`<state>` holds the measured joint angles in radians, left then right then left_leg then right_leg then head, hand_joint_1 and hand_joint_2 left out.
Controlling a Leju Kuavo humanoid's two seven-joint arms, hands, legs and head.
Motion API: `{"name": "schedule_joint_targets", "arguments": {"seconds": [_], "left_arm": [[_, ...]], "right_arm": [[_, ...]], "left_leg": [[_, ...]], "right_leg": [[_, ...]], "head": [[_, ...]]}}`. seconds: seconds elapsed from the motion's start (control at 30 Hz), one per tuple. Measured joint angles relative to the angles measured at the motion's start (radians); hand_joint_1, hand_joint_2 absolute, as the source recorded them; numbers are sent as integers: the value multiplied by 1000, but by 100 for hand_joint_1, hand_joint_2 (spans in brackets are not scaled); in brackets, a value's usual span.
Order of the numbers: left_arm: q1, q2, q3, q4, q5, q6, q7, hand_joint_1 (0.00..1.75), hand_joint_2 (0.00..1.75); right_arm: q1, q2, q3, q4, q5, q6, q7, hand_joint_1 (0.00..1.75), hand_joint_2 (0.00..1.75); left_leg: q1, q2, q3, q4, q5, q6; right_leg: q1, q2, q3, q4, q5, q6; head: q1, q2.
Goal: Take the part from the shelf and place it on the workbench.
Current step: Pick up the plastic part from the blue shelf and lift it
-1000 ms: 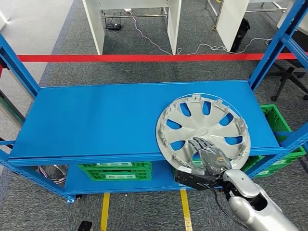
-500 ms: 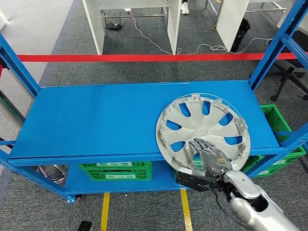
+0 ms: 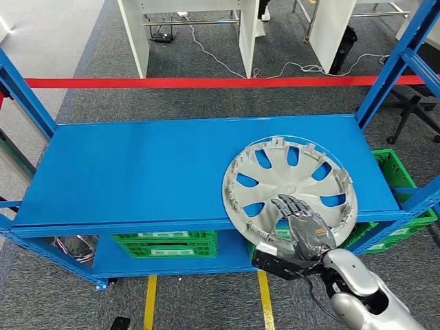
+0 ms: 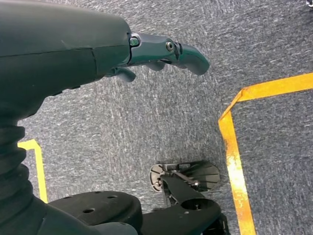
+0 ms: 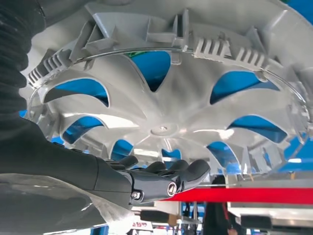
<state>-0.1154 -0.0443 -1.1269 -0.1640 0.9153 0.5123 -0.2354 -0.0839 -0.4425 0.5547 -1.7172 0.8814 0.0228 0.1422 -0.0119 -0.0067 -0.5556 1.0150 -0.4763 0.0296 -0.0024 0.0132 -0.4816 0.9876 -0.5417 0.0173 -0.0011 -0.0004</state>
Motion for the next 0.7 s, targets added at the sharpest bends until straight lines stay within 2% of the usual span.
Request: {"name": "schedule_joint_targets", "arguments": {"seconds": [0.4, 0.7], "left_arm": [[1, 0, 0, 3, 4, 0, -1, 0, 175], [-2, 0, -11, 4, -5, 0, 9, 0, 175]], "right_arm": [[41, -4, -16, -54, 16, -11, -8, 0, 175], [43, -3, 0, -32, -18, 23, -18, 0, 175]], "left_leg": [[0, 0, 0, 0, 0, 0], [0, 0, 0, 0, 0, 0]], "right_leg": [[0, 0, 0, 0, 0, 0], [0, 0, 0, 0, 0, 0]], "head": [[0, 0], [0, 0]]}}
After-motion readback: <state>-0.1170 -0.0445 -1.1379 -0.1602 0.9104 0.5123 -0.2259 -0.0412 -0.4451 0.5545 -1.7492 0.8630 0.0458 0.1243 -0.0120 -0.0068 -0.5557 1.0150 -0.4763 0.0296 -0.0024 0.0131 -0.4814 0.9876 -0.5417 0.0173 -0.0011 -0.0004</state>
